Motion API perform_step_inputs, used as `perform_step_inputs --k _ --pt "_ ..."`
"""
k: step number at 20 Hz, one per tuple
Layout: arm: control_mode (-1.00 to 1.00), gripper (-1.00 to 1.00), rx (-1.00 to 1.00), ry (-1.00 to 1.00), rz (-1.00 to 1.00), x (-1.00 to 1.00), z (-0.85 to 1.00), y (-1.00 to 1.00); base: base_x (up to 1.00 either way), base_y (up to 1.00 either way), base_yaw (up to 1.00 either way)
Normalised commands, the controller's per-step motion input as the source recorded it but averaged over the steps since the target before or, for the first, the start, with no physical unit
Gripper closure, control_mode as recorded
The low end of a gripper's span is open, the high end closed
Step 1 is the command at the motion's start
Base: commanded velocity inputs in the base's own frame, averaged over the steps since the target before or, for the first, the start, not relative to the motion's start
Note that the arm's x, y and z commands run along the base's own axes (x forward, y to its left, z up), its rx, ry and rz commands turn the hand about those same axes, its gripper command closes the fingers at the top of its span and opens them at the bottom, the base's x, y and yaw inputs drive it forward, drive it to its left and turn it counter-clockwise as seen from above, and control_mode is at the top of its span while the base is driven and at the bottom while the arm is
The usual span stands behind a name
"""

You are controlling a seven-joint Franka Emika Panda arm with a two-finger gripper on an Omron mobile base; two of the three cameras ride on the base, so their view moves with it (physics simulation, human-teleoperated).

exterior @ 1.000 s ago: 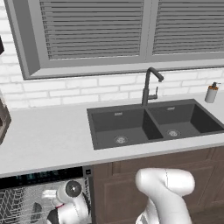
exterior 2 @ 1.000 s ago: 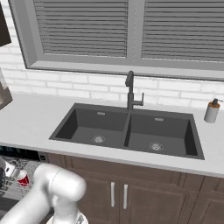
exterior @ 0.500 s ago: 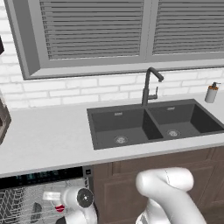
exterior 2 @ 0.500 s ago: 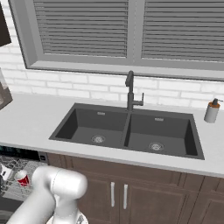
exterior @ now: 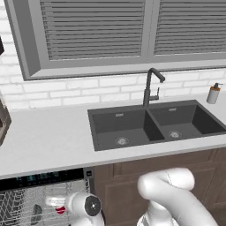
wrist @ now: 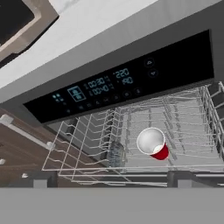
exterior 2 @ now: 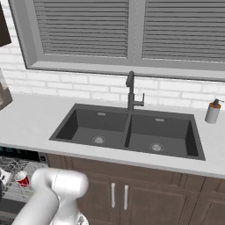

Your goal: Pick up the cup and bowl from the counter, place them in the dishwasher, and close the dishwasher door.

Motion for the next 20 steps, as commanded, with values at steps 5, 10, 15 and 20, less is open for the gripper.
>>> perform_step_inputs --k 5,10,15,20 --pt "-1.0 -1.0 0.0 -0.06 0.0 -0.59 0.01 -0.01 0.0 0.0 0.0" --pt "-1.0 -1.0 0.06 -0.16 0.02 -0.3 0.45 0.0 0.0 0.0 0.0" --pt "-1.0 -1.0 0.1 -0.1 0.05 -0.2 0.55 0.0 0.0 0.0 0.0" --pt "-1.0 -1.0 0.08 0.03 0.07 -0.14 0.54 0.02 0.0 0.0 0.0"
